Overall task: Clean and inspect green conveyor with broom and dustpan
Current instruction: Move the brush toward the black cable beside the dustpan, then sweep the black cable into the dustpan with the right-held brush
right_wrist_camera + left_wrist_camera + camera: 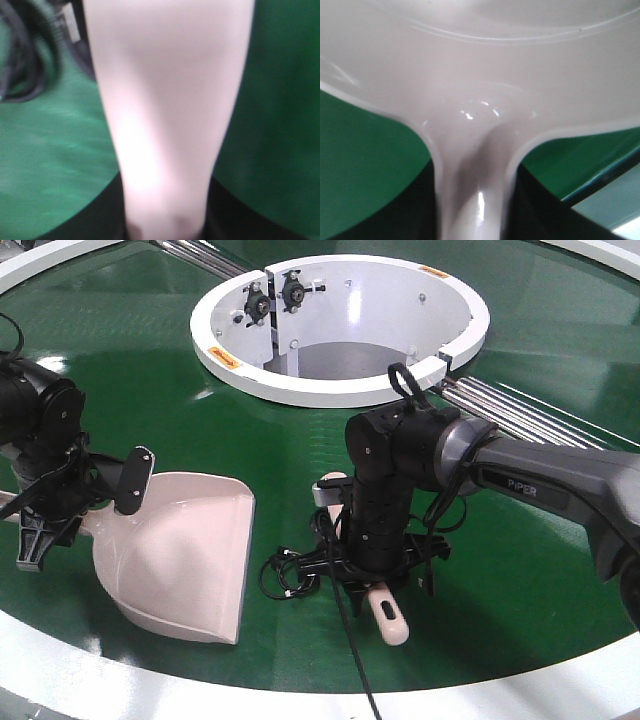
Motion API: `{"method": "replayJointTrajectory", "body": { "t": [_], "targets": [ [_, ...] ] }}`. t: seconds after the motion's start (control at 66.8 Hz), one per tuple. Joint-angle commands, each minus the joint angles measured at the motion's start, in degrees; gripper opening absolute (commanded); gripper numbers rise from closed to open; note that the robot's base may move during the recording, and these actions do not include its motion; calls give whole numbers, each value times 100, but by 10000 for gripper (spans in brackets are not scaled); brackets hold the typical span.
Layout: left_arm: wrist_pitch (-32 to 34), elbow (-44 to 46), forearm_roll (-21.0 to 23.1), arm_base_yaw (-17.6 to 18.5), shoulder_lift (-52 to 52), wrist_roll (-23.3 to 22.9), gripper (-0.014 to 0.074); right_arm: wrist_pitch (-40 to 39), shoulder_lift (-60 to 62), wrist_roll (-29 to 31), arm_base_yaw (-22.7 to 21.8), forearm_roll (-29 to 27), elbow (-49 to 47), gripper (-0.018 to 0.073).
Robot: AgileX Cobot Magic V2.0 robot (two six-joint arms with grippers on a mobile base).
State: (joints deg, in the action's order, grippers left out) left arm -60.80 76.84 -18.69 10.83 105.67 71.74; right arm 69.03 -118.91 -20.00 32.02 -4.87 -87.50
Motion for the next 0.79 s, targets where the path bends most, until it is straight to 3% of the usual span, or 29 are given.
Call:
{"method": "replayJointTrajectory", "body": {
  "t": [0.0,0.255,0.524,0.779],
  "targets": [
    [116,159,-97,26,-266,-118,-6,496,243,33,85,-486,-149,-3],
    [113,159,-97,26,-266,-118,-6,496,25,7,558,-729,-479,-3],
    [113,159,-97,26,-266,-118,-6,496,-753,34,1084,-1334,-1956,-3],
    [113,159,-97,26,-266,-118,-6,496,-1203,402,1213,-1911,-3114,-3]
  ]
}}
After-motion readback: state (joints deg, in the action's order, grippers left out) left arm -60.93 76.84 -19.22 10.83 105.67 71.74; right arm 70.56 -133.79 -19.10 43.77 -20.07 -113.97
